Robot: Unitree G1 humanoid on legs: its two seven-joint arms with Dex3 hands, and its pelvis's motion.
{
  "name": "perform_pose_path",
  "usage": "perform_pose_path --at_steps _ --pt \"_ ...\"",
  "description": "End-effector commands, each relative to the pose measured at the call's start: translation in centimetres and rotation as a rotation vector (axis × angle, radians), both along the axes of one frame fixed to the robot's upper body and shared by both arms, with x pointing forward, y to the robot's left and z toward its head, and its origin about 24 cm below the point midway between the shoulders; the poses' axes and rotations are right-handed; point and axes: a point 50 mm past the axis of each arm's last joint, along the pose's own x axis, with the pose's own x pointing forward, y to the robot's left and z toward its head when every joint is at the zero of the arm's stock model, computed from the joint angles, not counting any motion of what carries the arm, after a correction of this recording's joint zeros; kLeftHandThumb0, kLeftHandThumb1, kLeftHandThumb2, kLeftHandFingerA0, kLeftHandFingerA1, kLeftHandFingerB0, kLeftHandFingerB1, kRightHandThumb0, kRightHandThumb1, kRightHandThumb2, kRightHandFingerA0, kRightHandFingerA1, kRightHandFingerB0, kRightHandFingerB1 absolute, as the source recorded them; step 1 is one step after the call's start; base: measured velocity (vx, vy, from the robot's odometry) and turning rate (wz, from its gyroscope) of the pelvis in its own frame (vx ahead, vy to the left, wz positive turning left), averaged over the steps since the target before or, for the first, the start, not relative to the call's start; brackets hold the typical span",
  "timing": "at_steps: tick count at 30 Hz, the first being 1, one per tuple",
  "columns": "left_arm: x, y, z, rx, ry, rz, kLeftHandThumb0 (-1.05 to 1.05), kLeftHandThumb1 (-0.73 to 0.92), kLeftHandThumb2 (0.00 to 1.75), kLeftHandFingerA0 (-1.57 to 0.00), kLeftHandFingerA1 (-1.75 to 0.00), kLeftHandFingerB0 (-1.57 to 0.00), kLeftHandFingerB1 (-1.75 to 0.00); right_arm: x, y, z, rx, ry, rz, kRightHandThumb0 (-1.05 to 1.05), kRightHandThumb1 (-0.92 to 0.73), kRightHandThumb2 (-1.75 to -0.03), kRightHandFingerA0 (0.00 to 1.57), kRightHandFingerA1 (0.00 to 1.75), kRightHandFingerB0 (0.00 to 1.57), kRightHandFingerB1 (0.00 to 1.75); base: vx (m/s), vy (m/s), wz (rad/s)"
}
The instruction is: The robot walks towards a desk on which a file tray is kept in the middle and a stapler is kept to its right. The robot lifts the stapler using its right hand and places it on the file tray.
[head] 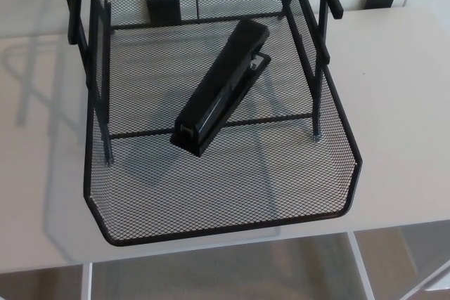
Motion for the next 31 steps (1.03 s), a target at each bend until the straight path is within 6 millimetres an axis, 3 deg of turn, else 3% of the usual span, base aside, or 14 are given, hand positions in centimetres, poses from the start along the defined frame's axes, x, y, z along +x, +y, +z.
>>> perform_pose_path --at_steps 1,6,8,11,12,14,16,19,20,22,25,27,28,31 --pt "-0.14 0.86 0.73 0.025 -0.006 -0.007 -1.05 0.81 0.86 -0.38 -1.49 -0.28 -1.36 0.05 -0.67 0.72 -0.034 -0.039 -0.012 -0.92 -0.41 -0.81 0.85 0.87 0.26 0.58 0.0 0.0 0.0" --pt "-0.16 0.87 0.73 0.029 0.0 -0.011 -1.05 0.8 0.87 -0.42 -1.56 -0.3 -1.41 0.04 -0.59 0.71 -0.023 -0.027 0.004 -0.89 -0.39 -0.84 0.43 0.68 0.24 0.61 0.0 0.0 0.0" --pt "-0.2 0.96 0.81 0.025 -0.008 -0.008 -1.05 0.81 0.87 -0.4 -1.56 -0.29 -1.41 0.25 -0.5 0.67 -0.023 -0.038 -0.003 -0.93 -0.49 -0.56 0.65 0.93 0.28 0.58 0.0 0.0 0.0" --pt "-0.1 1.0 0.85 0.027 -0.004 -0.005 -1.05 0.8 0.87 -0.36 -1.49 -0.28 -1.35 0.35 -0.61 0.67 -0.023 -0.021 0.006 -0.97 -0.42 -0.85 0.7 0.89 0.21 0.58 0.0 0.0 0.0" --pt "-0.1 1.0 0.87 0.023 -0.008 -0.006 -1.05 0.81 0.87 -0.35 -1.46 -0.28 -1.34 0.35 -0.61 0.66 -0.028 -0.022 -0.001 -0.93 -0.49 -0.56 0.6 0.75 0.29 0.58 0.0 0.0 0.0" --pt "-0.18 1.2 1.02 0.033 0.001 -0.015 -1.05 0.81 0.87 -0.37 -1.44 -0.31 -1.33 0.34 -0.35 0.52 -0.009 -0.036 -0.001 -0.93 -0.39 -0.83 0.39 0.66 0.26 0.6 0.0 0.0 0.0" --pt "-0.17 1.21 1.03 0.037 0.003 -0.016 -1.05 0.78 0.95 -0.35 -1.56 -0.25 -1.45 0.32 -0.34 0.55 -0.013 -0.034 0.004 -0.95 -0.48 -0.58 0.41 0.63 0.27 0.57 0.0 0.0 0.0" --pt "-0.3 1.23 1.04 0.031 0.003 -0.023 -1.05 0.81 0.86 -0.35 -1.46 -0.3 -1.36 0.31 -0.27 0.55 -0.01 -0.047 -0.004 -0.91 -0.37 -0.81 0.69 0.87 0.28 0.59 0.0 0.0 0.0" --pt "-0.34 1.24 1.07 0.032 -0.001 -0.025 -1.05 0.81 0.86 -0.36 -1.48 -0.33 -1.4 0.34 -0.26 0.56 -0.004 -0.048 -0.002 -0.91 -0.48 -0.56 0.76 1.0 0.29 0.58 0.0 0.0 0.0" --pt "-0.31 1.25 1.12 0.034 -0.003 -0.034 -1.05 0.81 0.88 -0.35 -1.48 -0.31 -1.4 0.36 -0.3 0.58 -0.013 -0.032 0.014 -0.93 -0.41 -0.82 0.7 0.91 0.27 0.59 0.0 0.0 0.0" --pt "-0.26 1.22 1.03 0.032 -0.001 -0.013 -1.05 0.77 0.93 -0.36 -1.56 -0.27 -1.46 0.33 -0.42 0.55 -0.018 -0.026 0.002 -0.91 -0.49 -0.55 0.53 0.68 0.3 0.55 0.0 0.0 0.0" --pt "-0.37 1.19 0.99 0.024 -0.004 -0.013 -1.05 0.82 0.84 -0.36 -1.46 -0.3 -1.35 0.43 -0.35 0.53 -0.012 -0.033 -0.001 -0.92 -0.39 -0.81 0.7 0.91 0.27 0.59 0.0 0.0 0.0" --pt "-0.38 1.2 1.01 0.02 -0.01 -0.013 -1.05 0.81 0.84 -0.35 -1.47 -0.29 -1.36 0.41 -0.31 0.57 -0.008 -0.04 0.003 -0.94 -0.48 -0.57 0.71 1.07 0.28 0.57 0.0 0.0 0.0" --pt "-0.38 1.21 1.02 0.018 -0.014 -0.008 -1.05 0.81 0.85 -0.36 -1.5 -0.3 -1.38 0.36 -0.26 0.65 -0.003 -0.048 0.006 -0.95 -0.39 -0.81 0.67 0.95 0.28 0.6 0.0 0.0 0.0"
